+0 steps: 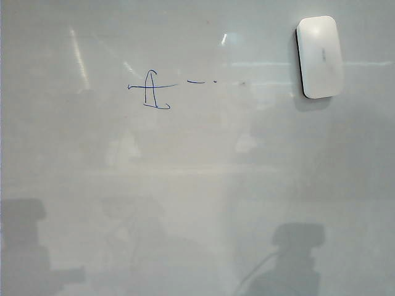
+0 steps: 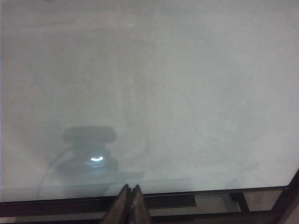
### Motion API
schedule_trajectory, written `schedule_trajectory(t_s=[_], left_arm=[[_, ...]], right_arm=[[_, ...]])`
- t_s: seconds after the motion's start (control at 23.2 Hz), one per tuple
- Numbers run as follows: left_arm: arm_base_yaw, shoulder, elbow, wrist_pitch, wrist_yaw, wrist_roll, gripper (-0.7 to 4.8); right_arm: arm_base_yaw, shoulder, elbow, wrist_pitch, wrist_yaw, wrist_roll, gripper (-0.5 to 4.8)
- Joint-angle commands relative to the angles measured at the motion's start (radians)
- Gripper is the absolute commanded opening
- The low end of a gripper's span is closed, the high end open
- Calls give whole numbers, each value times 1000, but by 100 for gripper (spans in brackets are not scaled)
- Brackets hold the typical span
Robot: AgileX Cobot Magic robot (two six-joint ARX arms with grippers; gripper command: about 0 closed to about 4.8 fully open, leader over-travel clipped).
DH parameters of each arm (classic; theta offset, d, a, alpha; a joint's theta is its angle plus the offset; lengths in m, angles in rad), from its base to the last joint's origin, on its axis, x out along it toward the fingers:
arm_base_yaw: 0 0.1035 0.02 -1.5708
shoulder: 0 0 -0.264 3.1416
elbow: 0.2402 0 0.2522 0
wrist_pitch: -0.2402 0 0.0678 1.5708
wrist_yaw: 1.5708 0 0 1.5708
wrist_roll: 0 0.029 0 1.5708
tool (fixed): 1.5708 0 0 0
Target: Grab the whiteboard eraser that is attached to the surface of the whiteboard and use it to clean the writing on the whiteboard.
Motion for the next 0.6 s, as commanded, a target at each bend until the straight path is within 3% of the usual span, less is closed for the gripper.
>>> schedule_trajectory(t_s=[0.04,0.26,0.35,0.47,0.6], left_arm=[[-1,1,-2,-1,3,-16,-4],[-1,1,0,1,3,-19,-5],[-2,1,35,2,21,-129,-5],[-6,1,213,-27,63,-165,-5],[-6,1,424,-168,72,-130,-5]], right_arm=[[1,0,-6,11,0,7,4],[1,0,-6,11,0,13,3],[2,0,22,19,0,121,-2],[3,3,172,-2,-8,317,-3],[3,13,341,-58,-89,282,-3]])
